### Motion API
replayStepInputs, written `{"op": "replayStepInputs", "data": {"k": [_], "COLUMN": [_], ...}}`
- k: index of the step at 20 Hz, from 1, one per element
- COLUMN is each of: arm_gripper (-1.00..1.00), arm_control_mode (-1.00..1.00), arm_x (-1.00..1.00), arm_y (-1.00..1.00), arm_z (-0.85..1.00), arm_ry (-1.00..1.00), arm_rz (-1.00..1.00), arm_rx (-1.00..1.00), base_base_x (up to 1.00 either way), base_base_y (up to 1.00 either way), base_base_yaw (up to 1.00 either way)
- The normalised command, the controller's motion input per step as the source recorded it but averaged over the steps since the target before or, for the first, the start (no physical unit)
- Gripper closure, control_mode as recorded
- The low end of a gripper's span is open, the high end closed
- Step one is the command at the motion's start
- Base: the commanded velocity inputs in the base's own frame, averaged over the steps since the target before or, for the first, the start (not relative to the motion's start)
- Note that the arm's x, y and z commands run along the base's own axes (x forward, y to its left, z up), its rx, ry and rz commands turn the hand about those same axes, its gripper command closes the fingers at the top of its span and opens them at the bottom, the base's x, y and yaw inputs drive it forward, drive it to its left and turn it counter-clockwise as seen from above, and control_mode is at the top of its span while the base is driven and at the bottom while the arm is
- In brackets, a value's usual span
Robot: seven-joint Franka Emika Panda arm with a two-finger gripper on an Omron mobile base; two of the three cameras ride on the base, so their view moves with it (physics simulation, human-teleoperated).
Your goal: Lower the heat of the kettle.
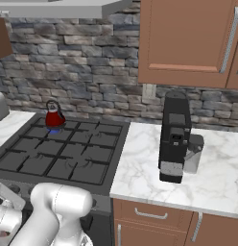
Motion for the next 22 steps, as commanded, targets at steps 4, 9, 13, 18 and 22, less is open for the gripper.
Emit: {"op": "replayStepInputs", "data": {"k": [4, 9, 13, 18, 22], "arm_gripper": [1.0, 1.0, 1.0, 1.0, 1.0], "arm_control_mode": [-1.0, -1.0, -1.0, -1.0, -1.0], "arm_x": [0.0, 0.0, -0.04, 0.0, 0.0], "arm_y": [0.0, 0.0, 0.0, 0.0, 0.0], "arm_z": [-0.16, -0.22, -0.2, -0.37, -0.36], "arm_ry": [-0.1, -0.11, -0.16, -0.24, -0.31], "arm_rz": [-0.14, -0.15, -0.15, -0.17, -0.16], "arm_rx": [0.42, 0.41, 0.4, 0.39, 0.36], "base_base_x": [0.0, 0.0, 0.0, 0.0, 0.0], "base_base_y": [0.0, 0.0, 0.0, 0.0, 0.0], "base_base_yaw": [0.0, 0.0, 0.0, 0.0, 0.0]}}
